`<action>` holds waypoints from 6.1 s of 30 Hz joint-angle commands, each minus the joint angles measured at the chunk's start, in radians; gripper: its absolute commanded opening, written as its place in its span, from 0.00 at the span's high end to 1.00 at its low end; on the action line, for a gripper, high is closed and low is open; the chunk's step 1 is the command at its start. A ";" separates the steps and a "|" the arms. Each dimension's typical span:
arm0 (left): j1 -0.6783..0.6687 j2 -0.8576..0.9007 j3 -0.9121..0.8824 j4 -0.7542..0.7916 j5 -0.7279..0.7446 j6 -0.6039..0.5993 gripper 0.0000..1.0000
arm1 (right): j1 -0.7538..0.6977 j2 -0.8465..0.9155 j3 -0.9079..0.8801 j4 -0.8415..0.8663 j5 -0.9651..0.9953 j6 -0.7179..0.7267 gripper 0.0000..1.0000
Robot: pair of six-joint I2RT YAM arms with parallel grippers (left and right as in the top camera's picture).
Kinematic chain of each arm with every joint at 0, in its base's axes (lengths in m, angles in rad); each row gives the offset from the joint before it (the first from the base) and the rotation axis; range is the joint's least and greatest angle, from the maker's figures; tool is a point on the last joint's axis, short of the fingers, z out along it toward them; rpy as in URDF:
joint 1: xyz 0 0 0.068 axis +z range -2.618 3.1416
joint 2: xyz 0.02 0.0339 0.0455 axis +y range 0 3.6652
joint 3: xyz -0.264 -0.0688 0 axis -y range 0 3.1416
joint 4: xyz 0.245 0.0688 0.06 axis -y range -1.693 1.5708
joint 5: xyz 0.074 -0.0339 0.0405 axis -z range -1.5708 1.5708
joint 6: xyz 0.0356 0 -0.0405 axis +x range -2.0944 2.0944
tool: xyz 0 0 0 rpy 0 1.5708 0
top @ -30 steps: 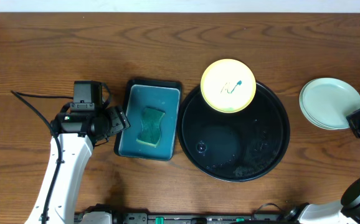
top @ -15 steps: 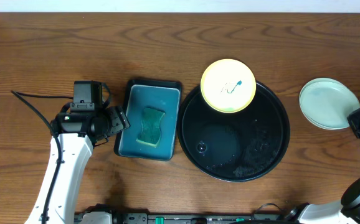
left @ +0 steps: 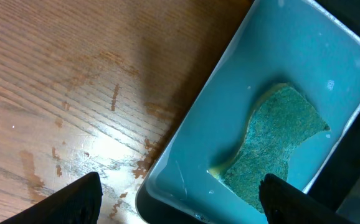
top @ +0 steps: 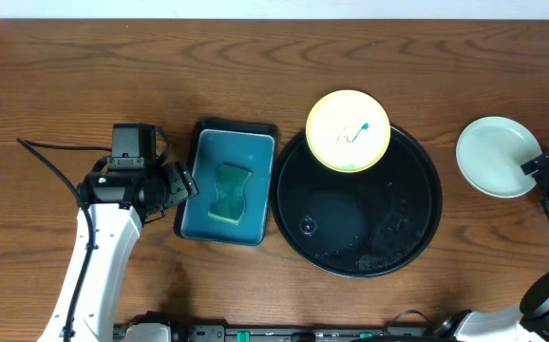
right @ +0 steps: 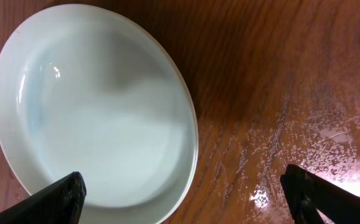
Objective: Clean dirty plates on tray and stack at the side
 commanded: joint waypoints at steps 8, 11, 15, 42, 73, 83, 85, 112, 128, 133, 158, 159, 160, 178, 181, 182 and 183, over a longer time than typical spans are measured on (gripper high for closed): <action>0.005 -0.006 0.000 -0.003 -0.005 -0.010 0.18 | 0.128 -0.005 -0.002 0.036 -0.218 -0.126 0.15; 0.005 -0.006 0.000 -0.003 -0.005 -0.009 0.18 | 0.204 -0.005 0.012 0.039 -0.259 -0.175 0.25; 0.005 -0.006 0.000 -0.003 -0.005 -0.009 0.18 | 0.354 -0.005 0.044 0.033 -0.266 -0.257 0.25; 0.005 -0.006 0.000 -0.003 -0.005 -0.010 0.18 | 0.810 0.155 0.253 -0.072 0.049 -0.190 0.30; 0.005 0.007 0.000 -0.002 -0.005 -0.009 0.18 | 0.813 0.360 0.253 -0.111 -0.047 -0.164 0.99; 0.005 0.007 0.000 -0.002 -0.005 -0.010 0.18 | 0.813 0.348 0.253 -0.309 -0.102 -0.213 0.99; 0.005 0.007 0.000 -0.002 -0.005 -0.010 0.18 | 0.813 0.346 0.253 -0.381 -0.102 -0.213 0.99; -0.146 0.022 0.000 0.073 0.084 0.055 0.19 | 0.911 0.346 0.253 -0.445 -0.012 -0.455 0.99; -0.249 0.184 0.000 0.089 0.085 0.055 0.23 | 0.921 0.346 0.253 -0.538 -0.023 -0.335 0.66; -0.281 0.236 0.000 0.122 0.085 0.055 0.23 | 0.921 0.346 0.253 -0.547 -0.023 -0.320 0.64; -0.291 0.398 0.000 0.253 0.048 0.063 0.24 | 0.922 0.346 0.253 -0.539 -0.023 -0.321 0.62; -0.293 0.400 0.000 0.257 0.047 0.063 0.24 | 0.922 0.346 0.253 -0.538 -0.023 -0.321 0.62; -0.294 0.400 0.000 0.260 0.048 0.063 0.24 | 0.922 0.346 0.253 -0.538 -0.023 -0.321 0.62; -0.295 0.400 -0.012 0.275 0.047 0.062 0.26 | 0.923 0.346 0.253 -0.539 -0.023 -0.321 0.62; -0.295 0.400 -0.023 0.277 0.047 0.062 0.26 | 0.925 0.346 0.253 -0.539 -0.023 -0.321 0.62; -0.295 0.400 -0.026 0.277 0.047 0.062 0.26 | 0.925 0.346 0.253 -0.539 -0.023 -0.321 0.62; -0.295 0.400 -0.029 0.277 0.047 0.062 0.26 | 0.925 0.346 0.253 -0.539 -0.023 -0.321 0.62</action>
